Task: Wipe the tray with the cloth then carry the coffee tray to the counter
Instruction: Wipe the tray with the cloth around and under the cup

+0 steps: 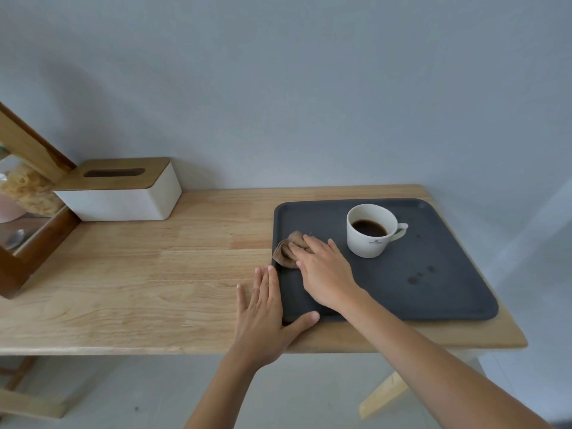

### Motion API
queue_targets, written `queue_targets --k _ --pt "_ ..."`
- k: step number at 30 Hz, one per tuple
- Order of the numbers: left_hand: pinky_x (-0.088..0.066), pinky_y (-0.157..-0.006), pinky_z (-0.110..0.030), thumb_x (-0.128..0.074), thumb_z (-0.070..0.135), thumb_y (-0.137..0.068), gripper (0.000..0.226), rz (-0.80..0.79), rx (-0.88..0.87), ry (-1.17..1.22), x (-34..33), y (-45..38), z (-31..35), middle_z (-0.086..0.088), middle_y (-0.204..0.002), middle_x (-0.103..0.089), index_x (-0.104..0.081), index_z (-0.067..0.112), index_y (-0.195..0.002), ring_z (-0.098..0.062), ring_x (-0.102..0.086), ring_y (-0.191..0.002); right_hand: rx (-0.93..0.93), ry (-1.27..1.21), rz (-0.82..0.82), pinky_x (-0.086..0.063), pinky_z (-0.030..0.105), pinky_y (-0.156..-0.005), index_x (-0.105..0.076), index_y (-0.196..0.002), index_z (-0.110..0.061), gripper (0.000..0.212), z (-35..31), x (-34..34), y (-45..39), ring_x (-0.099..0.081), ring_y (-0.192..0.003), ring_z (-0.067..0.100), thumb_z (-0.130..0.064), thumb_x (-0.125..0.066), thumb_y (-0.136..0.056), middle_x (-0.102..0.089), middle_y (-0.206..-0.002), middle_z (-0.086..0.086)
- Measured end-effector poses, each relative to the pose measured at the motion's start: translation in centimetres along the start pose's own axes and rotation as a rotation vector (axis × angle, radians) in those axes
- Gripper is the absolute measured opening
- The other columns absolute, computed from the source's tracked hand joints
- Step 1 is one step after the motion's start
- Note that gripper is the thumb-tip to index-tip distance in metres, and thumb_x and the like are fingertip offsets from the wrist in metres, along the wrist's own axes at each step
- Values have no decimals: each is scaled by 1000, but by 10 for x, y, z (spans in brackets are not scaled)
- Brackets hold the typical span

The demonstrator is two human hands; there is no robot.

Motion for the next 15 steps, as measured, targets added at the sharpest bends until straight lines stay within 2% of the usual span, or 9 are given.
queue_targets --k 2,5,7,10,15 --pt "18 -115 -44 -15 91 -67 115 -8 6 -1 0 0 0 4 -158 24 26 16 -145 -12 32 -141 -75 46 -13 -17 45 -117 -36 -143 -19 52 4 1 -15 -26 -141 31 -17 -49 -93 -33 -151 14" --pt "19 -115 -45 -15 92 -66 116 -27 5 2 0 1 -1 4 -158 25 27 17 -144 -11 33 -140 -235 109 -76 -13 48 -120 -21 -150 -9 65 17 3 -53 -4 -148 38 -13 -49 -92 -11 -160 20" --pt "20 -115 -44 -15 92 -66 116 -27 4 -5 0 1 -1 4 -158 25 27 17 -144 -11 33 -140 -260 112 -86 -11 47 -121 -15 -151 -5 69 21 3 -72 0 -149 37 -13 -50 -92 -4 -161 20" --pt "19 -114 -43 -14 92 -66 116 -15 6 -16 -1 0 -1 4 -159 23 26 17 -145 -10 32 -140 -169 81 -84 -18 46 -120 -18 -151 -14 67 20 -1 -76 -12 -147 35 -15 -51 -93 -14 -160 16" --pt "16 -116 -45 -14 93 -64 119 25 13 -14 -3 -1 -1 3 -160 18 21 16 -147 -11 29 -141 89 -9 -1 -24 40 -117 -39 -142 -20 49 5 5 -20 -31 -140 32 -11 -46 -95 -35 -153 10"
Point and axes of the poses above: each hand's wrist, its own y-axis away from the middle knuckle, its own x-axis out of the back of the hand, z = x × y, the point moved 6 cm from there along -y, towards the middle knuckle
